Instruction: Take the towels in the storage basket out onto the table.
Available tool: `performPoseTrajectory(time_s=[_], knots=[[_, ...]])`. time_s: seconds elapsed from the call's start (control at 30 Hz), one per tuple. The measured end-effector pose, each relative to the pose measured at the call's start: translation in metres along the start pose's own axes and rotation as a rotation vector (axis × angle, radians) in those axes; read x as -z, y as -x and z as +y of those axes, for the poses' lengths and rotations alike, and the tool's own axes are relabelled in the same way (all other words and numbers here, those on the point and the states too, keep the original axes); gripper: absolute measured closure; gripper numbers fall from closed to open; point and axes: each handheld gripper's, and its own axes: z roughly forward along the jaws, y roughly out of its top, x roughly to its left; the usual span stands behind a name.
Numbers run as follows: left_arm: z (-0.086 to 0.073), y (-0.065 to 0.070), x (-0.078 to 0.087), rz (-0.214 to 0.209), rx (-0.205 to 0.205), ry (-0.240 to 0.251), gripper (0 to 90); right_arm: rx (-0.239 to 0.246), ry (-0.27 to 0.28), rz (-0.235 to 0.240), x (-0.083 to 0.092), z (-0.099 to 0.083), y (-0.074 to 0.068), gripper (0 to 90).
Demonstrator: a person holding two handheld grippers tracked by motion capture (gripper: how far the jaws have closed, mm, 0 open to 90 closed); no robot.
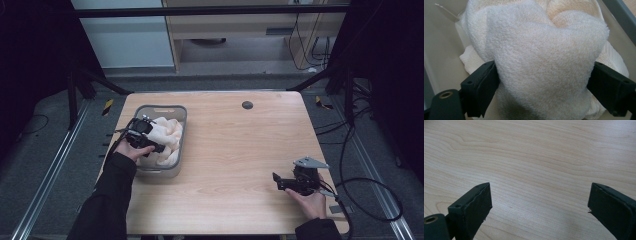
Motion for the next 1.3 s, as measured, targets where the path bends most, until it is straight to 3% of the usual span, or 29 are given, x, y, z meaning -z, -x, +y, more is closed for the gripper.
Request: performPoseTrajectory(time_s=[0.17, 0.37, 0.67, 1.0, 1.3], knots=[[0.0, 0.001, -0.003, 0.001, 0.003, -0.01, 19.2, -0.004, -0.003, 0.006, 0.0, 0.0, 0.0, 5.5], [0.001, -0.001, -0.005, 0.0, 0.033, -0.025, 34.5, -0.004, -0.007, 0.008, 0.0, 0.0, 0.0, 5.5], [0.003, 0.002, -0.002, 0.025, 0.031, -0.038, 51.7, -0.01, -0.007, 0.01, 0.0, 0.0, 0.0, 5.5], [0.002, 0.0, 0.009, 0.03, 0.038, -0.015, 54.9, -0.009, -0.01, 0.01, 0.0, 0.0, 0.0, 5.5], [0.003, -0.005, 0.036, 0.023, 0.058, 0.054, 55.4, -0.004, -0.014, 0.01, 0.0, 0.0, 0.0, 5.7]])
